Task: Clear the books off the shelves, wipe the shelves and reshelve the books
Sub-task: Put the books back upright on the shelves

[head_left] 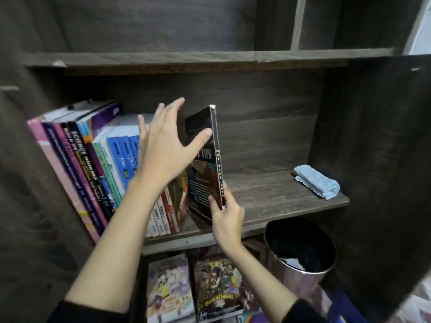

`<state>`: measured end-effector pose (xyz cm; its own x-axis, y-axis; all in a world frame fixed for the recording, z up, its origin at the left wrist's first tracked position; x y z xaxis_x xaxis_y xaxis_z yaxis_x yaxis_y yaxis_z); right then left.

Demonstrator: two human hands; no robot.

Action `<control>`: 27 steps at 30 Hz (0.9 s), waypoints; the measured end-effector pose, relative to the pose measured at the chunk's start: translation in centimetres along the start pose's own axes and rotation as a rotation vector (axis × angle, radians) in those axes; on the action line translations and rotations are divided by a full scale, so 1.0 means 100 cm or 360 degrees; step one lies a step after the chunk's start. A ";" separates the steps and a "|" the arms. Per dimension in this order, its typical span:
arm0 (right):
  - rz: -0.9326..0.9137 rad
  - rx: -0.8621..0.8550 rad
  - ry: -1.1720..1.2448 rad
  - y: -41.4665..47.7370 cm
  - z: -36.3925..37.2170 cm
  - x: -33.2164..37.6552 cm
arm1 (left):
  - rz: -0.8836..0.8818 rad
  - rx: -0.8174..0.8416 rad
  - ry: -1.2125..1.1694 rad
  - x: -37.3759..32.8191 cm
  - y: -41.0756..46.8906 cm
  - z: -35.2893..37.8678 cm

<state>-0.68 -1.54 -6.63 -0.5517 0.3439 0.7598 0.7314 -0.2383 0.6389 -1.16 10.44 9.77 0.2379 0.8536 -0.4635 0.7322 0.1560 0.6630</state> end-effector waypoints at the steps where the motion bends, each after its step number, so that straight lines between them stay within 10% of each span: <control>1: -0.0035 -0.0022 0.0003 -0.003 0.008 0.001 | -0.0006 0.0034 0.0134 0.003 0.002 -0.001; 11: -0.0473 -0.0073 -0.0076 -0.031 0.067 -0.005 | -0.0055 0.0242 0.0341 0.044 -0.013 0.004; 27: 0.0053 0.1574 -0.0118 -0.022 0.068 -0.047 | 0.0097 0.0315 0.0626 0.066 -0.014 -0.003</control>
<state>3.03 3.49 -12.46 -0.5228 0.4148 0.7448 0.7700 0.6046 0.2038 -0.80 15.94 5.93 0.0514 0.9884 -0.1426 0.8416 0.0340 0.5391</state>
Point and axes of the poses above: each hand's wrist, its own y-axis towards the middle knuckle, its own z-axis out of the palm, x = y × z, the point moved 4 cm from there along y, towards the middle knuckle, and after that the axes turned 10 degrees about -z, right-handed, at the moved point
